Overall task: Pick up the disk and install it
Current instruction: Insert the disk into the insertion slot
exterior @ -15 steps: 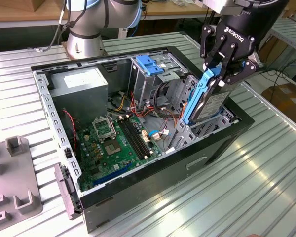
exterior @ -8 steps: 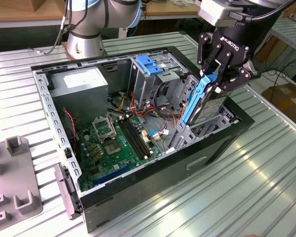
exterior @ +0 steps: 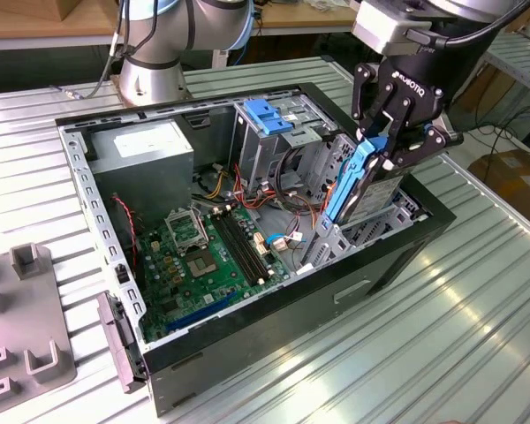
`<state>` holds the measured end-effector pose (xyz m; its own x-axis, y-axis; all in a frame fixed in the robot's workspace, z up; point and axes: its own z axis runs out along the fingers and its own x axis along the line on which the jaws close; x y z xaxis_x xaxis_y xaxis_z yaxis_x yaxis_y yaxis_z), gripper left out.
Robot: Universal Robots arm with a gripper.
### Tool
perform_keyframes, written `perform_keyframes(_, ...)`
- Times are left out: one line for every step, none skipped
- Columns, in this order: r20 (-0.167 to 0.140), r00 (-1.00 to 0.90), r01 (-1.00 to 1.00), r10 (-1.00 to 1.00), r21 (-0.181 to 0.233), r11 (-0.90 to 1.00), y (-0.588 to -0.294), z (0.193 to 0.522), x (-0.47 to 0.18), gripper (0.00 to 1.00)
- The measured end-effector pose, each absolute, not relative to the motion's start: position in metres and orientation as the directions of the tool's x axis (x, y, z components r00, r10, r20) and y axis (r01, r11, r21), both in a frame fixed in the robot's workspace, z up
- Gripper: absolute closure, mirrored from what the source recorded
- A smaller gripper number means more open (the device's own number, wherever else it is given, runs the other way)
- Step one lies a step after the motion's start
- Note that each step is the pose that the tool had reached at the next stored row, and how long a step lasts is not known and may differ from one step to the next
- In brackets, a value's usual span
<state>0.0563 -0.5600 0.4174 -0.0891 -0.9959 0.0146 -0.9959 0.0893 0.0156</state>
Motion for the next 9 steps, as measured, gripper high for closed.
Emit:
perform_keyframes(0.015, -0.089, -0.996, -0.996, 0.016, 0.089, -0.56, 0.416, 0.056, 0.63)
perform_keyframes(0.015, -0.089, -0.996, -0.996, 0.016, 0.089, -0.56, 0.415, 0.056, 0.63)
perform_keyframes(0.015, -0.089, -0.996, -0.996, 0.016, 0.089, -0.56, 0.413, 0.056, 0.63)
perform_keyframes(0.014, -0.089, -0.996, -0.996, 0.016, 0.089, -0.56, 0.41, 0.056, 0.63)
perform_keyframes(0.015, -0.089, -0.996, -0.996, 0.016, 0.089, -0.56, 0.408, 0.056, 0.63)
perform_keyframes(0.014, -0.089, -0.996, -0.996, 0.016, 0.089, -0.56, 0.407, 0.056, 0.63)
perform_keyframes(0.015, -0.089, -0.996, -0.996, 0.016, 0.089, -0.56, 0.406, 0.056, 0.63)
perform_keyframes(0.015, -0.089, -0.996, -0.996, 0.016, 0.089, -0.56, 0.404, 0.056, 0.63)
perform_keyframes(0.015, -0.089, -0.996, -0.996, 0.016, 0.089, -0.56, 0.402, 0.056, 0.63)
